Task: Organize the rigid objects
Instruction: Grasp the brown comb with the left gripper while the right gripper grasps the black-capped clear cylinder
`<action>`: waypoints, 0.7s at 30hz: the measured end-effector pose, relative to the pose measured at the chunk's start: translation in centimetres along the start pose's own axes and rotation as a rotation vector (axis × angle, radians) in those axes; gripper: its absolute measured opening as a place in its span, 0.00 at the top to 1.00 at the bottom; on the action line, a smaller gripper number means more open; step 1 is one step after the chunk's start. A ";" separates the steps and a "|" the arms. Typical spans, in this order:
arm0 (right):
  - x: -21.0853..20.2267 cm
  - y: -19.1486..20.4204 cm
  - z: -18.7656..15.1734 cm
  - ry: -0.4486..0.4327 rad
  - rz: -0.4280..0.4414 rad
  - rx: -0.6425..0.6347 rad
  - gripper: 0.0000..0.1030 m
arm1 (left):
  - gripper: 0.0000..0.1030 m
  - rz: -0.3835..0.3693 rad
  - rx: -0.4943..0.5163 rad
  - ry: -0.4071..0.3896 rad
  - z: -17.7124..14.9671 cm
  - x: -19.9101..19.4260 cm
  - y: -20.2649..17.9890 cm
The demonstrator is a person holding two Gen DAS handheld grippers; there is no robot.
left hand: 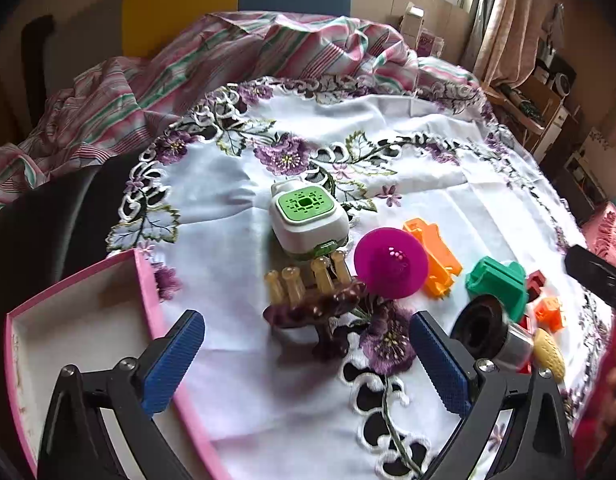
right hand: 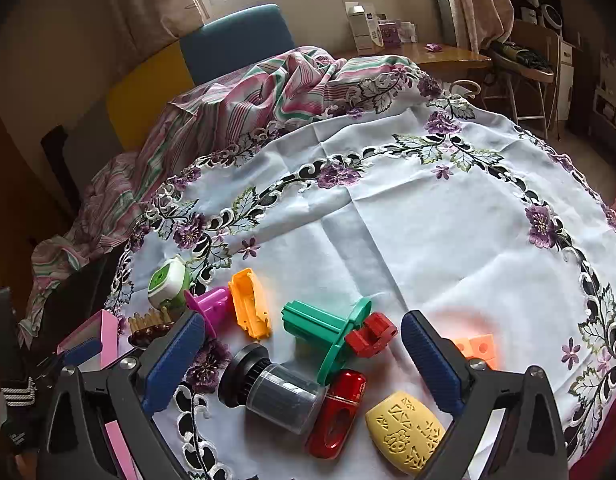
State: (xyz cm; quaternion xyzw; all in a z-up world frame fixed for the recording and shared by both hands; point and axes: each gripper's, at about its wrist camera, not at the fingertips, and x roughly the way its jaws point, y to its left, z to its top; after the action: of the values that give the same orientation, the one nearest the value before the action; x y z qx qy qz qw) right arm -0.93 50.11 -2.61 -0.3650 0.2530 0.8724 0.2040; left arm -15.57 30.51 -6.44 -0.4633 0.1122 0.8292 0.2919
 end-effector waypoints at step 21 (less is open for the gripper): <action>1.1 0.9 0.0 0.061 0.101 -0.051 0.23 | 0.56 -0.117 -0.026 -0.035 -3.3 -3.0 0.2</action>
State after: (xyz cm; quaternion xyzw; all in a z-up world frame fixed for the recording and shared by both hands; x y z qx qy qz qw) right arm -2.09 49.62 -3.16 -0.3833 0.2549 0.8762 0.1428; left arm -12.18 27.66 -5.78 -0.4582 0.0690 0.8201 0.3358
